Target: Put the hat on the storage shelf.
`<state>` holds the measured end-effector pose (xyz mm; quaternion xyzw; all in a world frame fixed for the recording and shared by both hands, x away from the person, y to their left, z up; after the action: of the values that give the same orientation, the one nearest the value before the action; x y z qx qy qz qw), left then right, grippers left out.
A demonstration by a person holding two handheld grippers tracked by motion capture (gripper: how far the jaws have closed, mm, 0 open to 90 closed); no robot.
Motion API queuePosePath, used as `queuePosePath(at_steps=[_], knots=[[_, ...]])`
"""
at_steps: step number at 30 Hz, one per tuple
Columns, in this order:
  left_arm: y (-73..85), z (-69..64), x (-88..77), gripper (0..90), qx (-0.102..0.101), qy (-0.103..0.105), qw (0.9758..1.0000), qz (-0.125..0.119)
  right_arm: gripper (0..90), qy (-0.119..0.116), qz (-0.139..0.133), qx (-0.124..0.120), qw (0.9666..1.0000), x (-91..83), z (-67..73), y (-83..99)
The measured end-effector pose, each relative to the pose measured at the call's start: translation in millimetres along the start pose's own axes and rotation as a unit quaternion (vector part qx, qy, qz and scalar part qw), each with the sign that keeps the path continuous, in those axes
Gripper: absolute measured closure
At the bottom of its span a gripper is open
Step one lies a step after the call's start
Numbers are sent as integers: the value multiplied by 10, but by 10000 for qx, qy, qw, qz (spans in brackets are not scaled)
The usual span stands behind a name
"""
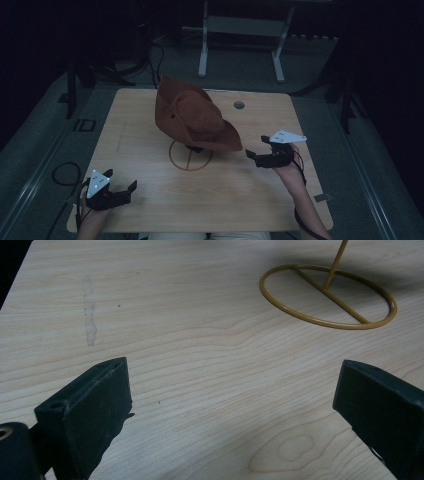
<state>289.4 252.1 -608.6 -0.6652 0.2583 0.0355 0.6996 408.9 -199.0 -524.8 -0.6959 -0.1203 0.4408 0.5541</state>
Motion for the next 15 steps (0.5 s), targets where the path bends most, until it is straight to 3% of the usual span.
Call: queuePosePath(at_steps=[8,15], knots=[[-5,5,-6,30,-14,-5,10000,-19,143,-115,177,178,9996,29,-11,332],[-9,-3,-5,30,-5,-1,10000,-21,143,-39,413,211,9989,17,-36,601]])
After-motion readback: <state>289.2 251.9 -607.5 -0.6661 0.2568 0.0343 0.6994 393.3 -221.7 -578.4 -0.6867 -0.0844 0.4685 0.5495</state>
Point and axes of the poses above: each handheld gripper's, and its own axes: x roughly forward along the jaws, y roughly out of its underside, z roughly to its left, the point moved 7 cm from there along x, roughly forward along the jaws, and after that the axes turned 2 degrees about -y, right-handed, at the moved point
